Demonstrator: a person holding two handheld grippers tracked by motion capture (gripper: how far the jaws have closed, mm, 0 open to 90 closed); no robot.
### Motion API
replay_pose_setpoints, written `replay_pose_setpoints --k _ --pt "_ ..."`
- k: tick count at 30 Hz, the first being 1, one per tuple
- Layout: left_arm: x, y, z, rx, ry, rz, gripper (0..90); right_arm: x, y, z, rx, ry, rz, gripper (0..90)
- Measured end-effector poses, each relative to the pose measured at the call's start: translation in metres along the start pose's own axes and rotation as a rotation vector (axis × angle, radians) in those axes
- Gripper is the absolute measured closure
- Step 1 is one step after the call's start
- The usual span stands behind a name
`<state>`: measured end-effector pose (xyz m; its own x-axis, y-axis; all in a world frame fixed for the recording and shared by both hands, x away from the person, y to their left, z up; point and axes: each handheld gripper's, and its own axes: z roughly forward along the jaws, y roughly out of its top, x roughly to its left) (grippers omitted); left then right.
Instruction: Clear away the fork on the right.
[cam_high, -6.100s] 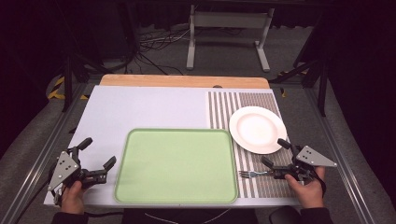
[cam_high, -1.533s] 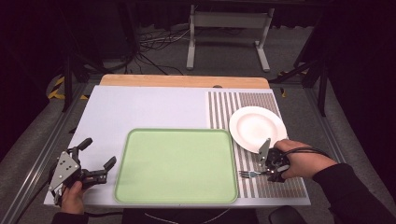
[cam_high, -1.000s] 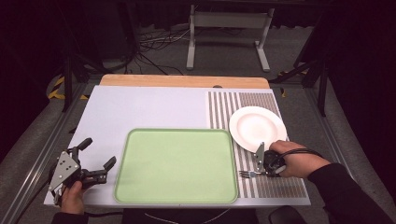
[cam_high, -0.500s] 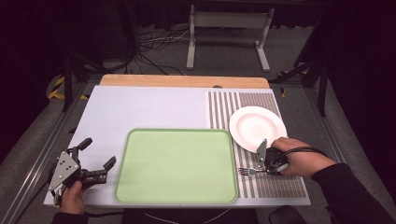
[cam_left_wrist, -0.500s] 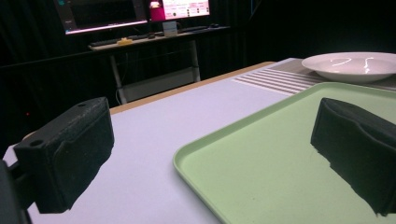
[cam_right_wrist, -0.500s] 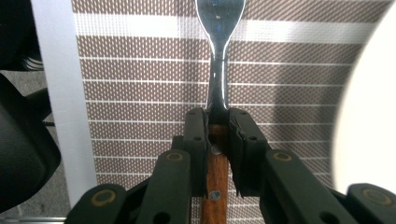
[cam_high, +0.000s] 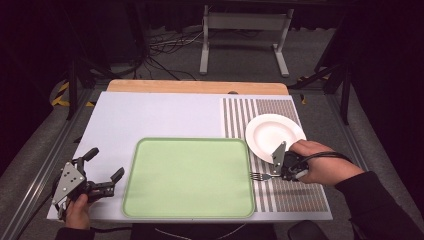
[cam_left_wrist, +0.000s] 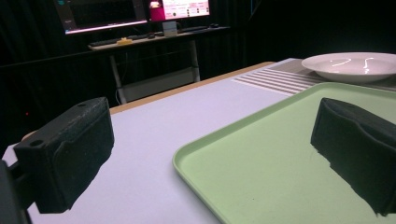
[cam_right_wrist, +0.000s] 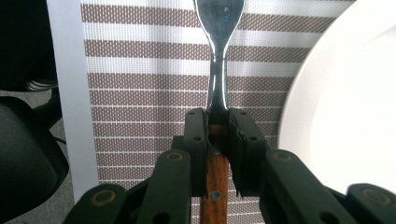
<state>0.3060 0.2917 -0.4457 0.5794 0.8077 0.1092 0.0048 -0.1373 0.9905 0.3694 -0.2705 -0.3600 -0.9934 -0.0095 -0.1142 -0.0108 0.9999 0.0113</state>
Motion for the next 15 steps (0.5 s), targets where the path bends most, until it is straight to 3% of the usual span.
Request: replay_pose_setpoints --k 7,15 --pt "0.0 0.0 0.0 -0.001 0.001 0.0 0.0 -0.002 0.007 -0.011 -0.016 -0.026 0.007 78.1" --pt "0.0 0.0 0.0 -0.006 0.003 -0.002 0.0 -0.008 0.036 -0.018 -0.043 -0.04 -0.031 78.0"
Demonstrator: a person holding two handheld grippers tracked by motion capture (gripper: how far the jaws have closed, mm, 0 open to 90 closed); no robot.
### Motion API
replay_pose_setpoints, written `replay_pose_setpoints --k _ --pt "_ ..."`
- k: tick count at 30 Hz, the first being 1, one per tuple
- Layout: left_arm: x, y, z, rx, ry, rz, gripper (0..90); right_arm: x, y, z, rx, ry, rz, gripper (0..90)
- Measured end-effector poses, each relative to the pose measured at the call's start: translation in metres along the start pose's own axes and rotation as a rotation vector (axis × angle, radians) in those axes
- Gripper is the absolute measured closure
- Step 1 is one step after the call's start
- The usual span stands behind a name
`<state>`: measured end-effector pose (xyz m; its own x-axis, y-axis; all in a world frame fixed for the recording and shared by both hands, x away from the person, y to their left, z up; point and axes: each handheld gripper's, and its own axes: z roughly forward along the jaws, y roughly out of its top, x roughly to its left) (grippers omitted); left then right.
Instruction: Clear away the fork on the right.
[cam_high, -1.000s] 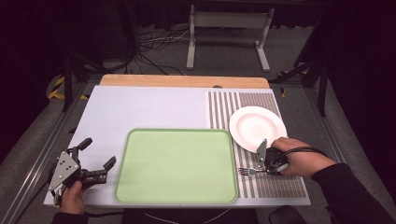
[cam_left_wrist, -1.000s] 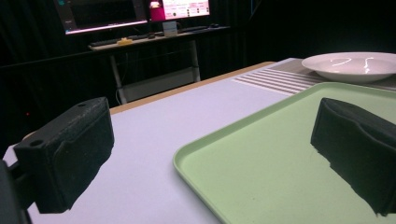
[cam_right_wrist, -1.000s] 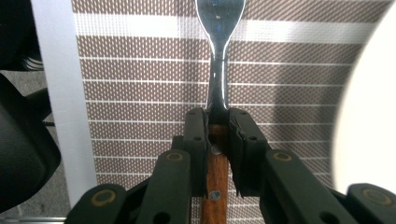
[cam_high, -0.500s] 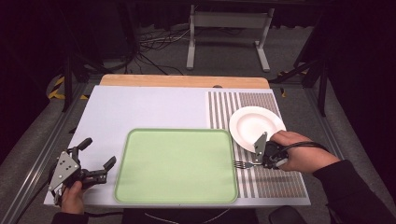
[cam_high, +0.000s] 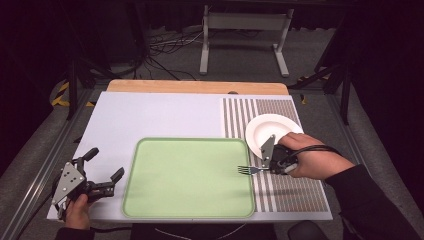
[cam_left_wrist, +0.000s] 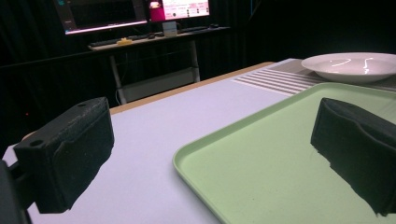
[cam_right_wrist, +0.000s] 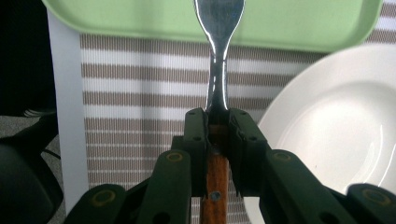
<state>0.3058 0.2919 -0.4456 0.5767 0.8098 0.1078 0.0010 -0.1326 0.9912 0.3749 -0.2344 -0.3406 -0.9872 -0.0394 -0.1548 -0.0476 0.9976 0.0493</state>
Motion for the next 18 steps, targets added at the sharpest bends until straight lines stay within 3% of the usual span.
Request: replay_pose_setpoints --k 18 --pt "0.001 0.0 -0.001 -0.002 -0.003 0.002 0.0 -0.011 0.06 -0.005 -0.042 0.002 -0.018 78.0"
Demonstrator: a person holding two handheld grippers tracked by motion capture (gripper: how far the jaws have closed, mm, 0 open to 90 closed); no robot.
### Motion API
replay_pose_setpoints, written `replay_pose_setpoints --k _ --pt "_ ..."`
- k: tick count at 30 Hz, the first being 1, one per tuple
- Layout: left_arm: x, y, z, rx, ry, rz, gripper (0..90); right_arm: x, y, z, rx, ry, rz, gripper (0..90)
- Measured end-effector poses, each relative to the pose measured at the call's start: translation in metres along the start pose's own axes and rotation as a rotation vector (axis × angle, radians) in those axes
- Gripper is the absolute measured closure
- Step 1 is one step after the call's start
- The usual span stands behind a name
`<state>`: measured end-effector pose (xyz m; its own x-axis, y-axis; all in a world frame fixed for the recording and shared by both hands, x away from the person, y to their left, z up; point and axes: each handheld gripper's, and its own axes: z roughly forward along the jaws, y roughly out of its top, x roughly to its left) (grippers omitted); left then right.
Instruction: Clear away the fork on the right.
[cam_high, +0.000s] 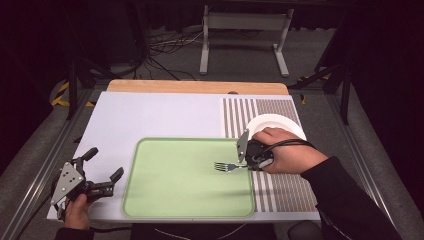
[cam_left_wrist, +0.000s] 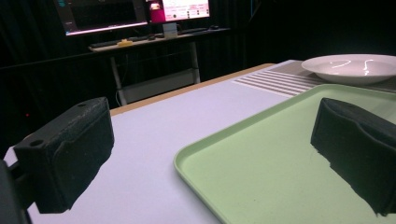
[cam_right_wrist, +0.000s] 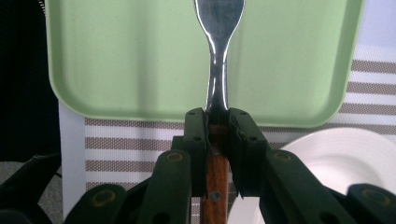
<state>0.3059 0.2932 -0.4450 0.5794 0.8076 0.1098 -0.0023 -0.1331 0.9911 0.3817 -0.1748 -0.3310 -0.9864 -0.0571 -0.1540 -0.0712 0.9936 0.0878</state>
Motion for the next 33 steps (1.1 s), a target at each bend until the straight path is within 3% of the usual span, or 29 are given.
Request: replay_pose_setpoints --k 7,12,14,19,21,33 --pt "0.0 0.0 0.0 0.001 -0.001 0.0 0.0 -0.002 0.014 0.001 -0.007 -0.005 -0.02 78.0" --pt "0.0 0.0 0.0 0.0 -0.001 0.0 0.0 -0.003 0.021 0.002 -0.021 -0.004 0.009 78.1" --pt "0.0 0.0 0.0 0.0 0.0 0.0 0.0 -0.003 0.025 0.001 -0.034 0.015 0.103 78.1" --pt "0.0 0.0 0.0 -0.003 -0.001 0.0 0.0 -0.001 0.032 0.0 -0.059 0.03 0.263 78.1" --pt "0.0 0.0 0.0 -0.002 -0.001 0.0 0.0 -0.001 0.035 -0.001 -0.088 0.042 0.35 78.1" --pt "0.0 0.0 0.0 -0.003 -0.002 0.001 0.0 0.003 0.048 0.0 -0.12 0.037 0.611 78.1"
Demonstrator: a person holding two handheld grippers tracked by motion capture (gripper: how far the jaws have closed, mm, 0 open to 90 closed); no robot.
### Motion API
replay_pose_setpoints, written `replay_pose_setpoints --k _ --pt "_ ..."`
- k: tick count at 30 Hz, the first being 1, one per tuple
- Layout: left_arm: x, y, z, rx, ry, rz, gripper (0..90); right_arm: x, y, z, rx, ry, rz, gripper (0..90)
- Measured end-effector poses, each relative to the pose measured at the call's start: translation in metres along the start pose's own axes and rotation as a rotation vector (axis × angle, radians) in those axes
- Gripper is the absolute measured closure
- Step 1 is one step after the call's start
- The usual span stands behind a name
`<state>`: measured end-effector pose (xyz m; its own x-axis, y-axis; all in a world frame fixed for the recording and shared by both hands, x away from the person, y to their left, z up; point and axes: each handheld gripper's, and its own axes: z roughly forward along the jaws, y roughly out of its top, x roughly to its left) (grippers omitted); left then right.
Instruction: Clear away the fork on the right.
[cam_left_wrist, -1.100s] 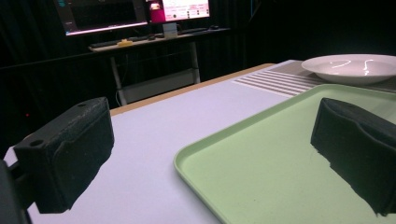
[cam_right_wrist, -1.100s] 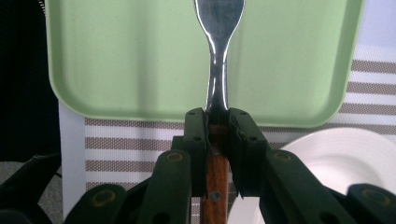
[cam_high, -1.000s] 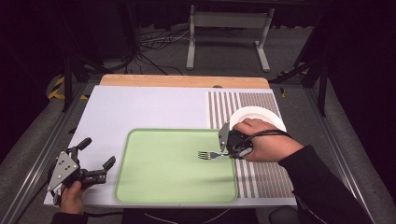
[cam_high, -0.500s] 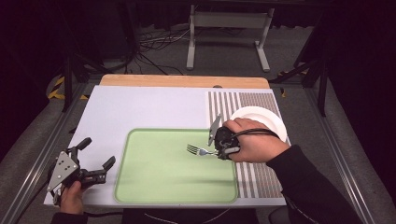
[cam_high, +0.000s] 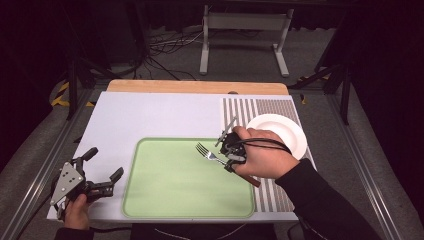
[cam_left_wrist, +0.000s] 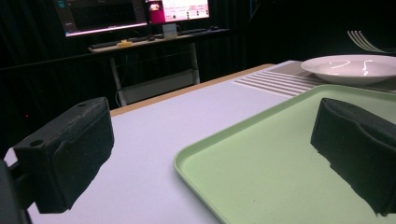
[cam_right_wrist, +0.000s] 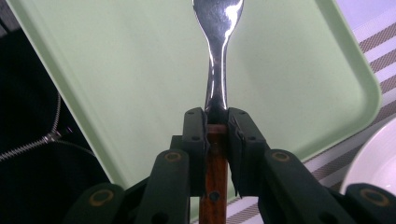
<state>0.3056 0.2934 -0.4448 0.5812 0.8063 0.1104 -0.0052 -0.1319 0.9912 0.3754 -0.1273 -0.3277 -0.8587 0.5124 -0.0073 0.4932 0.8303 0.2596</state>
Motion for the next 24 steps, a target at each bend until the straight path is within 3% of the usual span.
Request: replay_pose_setpoints --k 1,3,4,8,18,24 --pt "0.0 0.0 0.0 0.0 0.0 0.0 0.0 0.0 0.0 0.0 0.0 0.0 0.0 78.1" --pt "0.0 0.0 0.0 -0.001 0.001 -0.001 0.0 0.001 0.001 0.0 -0.011 0.012 0.064 78.0" --pt "0.0 0.0 0.0 0.001 0.001 0.0 0.0 0.002 0.002 -0.002 -0.029 0.036 0.148 78.0" --pt "0.0 0.0 0.0 0.001 -0.002 0.001 0.0 0.002 0.004 -0.002 -0.059 0.022 0.185 78.0" --pt "0.0 0.0 0.0 0.0 0.0 0.0 0.0 0.001 0.007 0.006 -0.066 0.009 0.294 78.0" --pt "0.0 0.0 0.0 0.0 0.0 0.0 0.0 0.0 0.009 0.011 -0.056 0.007 0.315 77.9"
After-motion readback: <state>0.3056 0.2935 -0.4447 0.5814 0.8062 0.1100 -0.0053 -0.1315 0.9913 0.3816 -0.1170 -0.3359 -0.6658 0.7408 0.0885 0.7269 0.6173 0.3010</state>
